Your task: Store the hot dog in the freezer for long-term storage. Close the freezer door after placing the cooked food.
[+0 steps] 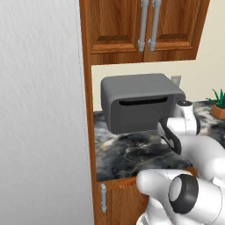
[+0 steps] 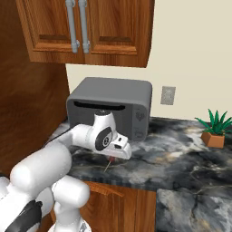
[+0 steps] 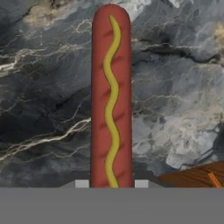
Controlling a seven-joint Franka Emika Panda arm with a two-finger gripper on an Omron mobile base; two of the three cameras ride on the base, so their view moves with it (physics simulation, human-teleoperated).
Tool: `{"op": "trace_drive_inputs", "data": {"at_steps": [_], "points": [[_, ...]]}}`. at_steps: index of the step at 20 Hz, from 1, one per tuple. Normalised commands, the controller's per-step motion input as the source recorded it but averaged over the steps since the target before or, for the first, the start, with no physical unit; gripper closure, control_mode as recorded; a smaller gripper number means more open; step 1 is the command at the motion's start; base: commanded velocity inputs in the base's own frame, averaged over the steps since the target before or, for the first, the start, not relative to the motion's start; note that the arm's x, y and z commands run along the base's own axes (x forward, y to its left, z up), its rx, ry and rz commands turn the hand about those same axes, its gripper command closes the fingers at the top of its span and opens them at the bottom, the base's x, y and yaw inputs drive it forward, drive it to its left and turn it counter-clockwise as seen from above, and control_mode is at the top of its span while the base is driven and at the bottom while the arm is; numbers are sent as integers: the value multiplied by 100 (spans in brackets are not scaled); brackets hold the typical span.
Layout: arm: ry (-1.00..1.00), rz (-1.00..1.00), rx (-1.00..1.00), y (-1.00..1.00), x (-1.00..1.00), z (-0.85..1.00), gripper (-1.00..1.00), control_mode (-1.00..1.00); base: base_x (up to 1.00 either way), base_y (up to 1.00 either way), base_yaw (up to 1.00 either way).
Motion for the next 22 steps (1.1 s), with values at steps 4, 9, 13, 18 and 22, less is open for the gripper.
{"op": "trace_drive_inputs", "data": {"at_steps": [4, 9, 13, 18, 22], "points": [[0, 0, 1, 29, -31, 82, 100, -100, 0, 0, 0], [-1, 0, 1, 47, -24, 76, 100, -100, 0, 0, 0], [0, 0, 0, 53, -34, 65, 100, -100, 0, 0, 0], [1, 2, 14, 43, -17, 34, 100, -100, 0, 0, 0], [2, 5, 35, 16, -8, 10, 100, -100, 0, 0, 0]]}}
